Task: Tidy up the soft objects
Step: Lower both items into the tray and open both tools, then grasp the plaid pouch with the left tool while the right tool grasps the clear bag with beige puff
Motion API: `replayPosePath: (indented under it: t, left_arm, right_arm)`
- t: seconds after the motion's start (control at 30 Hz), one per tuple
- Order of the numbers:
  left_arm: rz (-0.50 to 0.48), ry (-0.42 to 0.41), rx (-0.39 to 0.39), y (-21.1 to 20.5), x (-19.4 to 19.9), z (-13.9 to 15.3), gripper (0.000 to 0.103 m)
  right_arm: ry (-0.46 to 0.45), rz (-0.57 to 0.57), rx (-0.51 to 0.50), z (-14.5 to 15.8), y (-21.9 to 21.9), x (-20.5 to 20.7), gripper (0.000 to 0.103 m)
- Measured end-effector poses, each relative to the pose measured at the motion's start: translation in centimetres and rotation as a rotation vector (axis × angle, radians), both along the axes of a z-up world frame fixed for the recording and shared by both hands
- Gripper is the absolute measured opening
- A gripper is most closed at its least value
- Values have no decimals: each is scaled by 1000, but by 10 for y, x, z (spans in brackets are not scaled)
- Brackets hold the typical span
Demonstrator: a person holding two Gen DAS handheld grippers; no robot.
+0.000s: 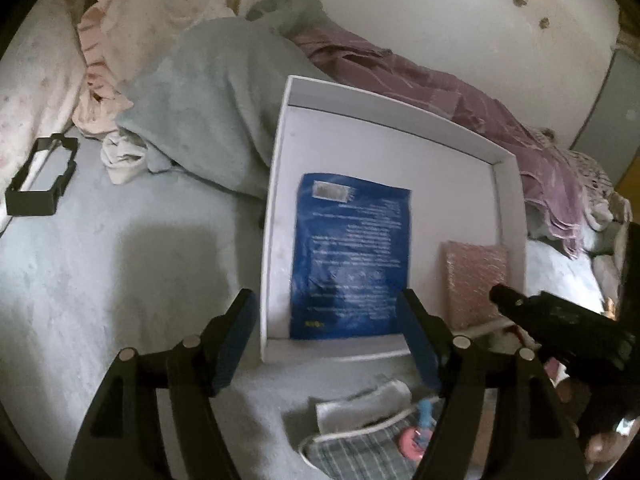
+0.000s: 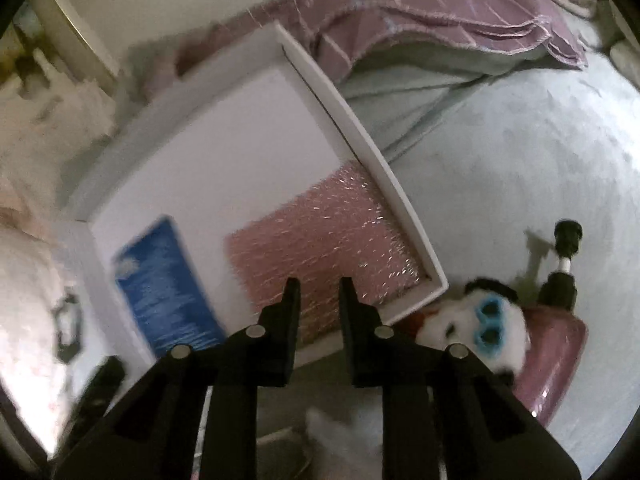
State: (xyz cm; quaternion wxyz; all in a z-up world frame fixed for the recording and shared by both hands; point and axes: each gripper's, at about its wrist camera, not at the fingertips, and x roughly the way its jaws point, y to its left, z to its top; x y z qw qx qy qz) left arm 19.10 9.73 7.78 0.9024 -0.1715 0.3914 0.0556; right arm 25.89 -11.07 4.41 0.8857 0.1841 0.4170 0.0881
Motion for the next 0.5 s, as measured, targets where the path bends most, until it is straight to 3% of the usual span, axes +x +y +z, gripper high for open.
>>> replayPosePath:
  t: [0.07,0.13,0.27,0.4,0.5]
  left_arm:
    - [-23,6,-3,-3,-4,4,73]
    - [-45,22,4,-7,-8,9,79]
    - [-57,136,36,-12,-11,9,79]
    - [-74,204,-1,-12,-15,7,79]
    - [-89,223,5,-17,-19,10,79]
  right_arm:
    - [-52,20,58,10,-8,-20,26]
    - [-80,21,47,19,-9,-37,45]
    - [-137,40,-5,35,-8,-65,53]
    - [-50,46,-101,39,-10,-63,54]
    - [25,44,-109,35,-18,-70,54]
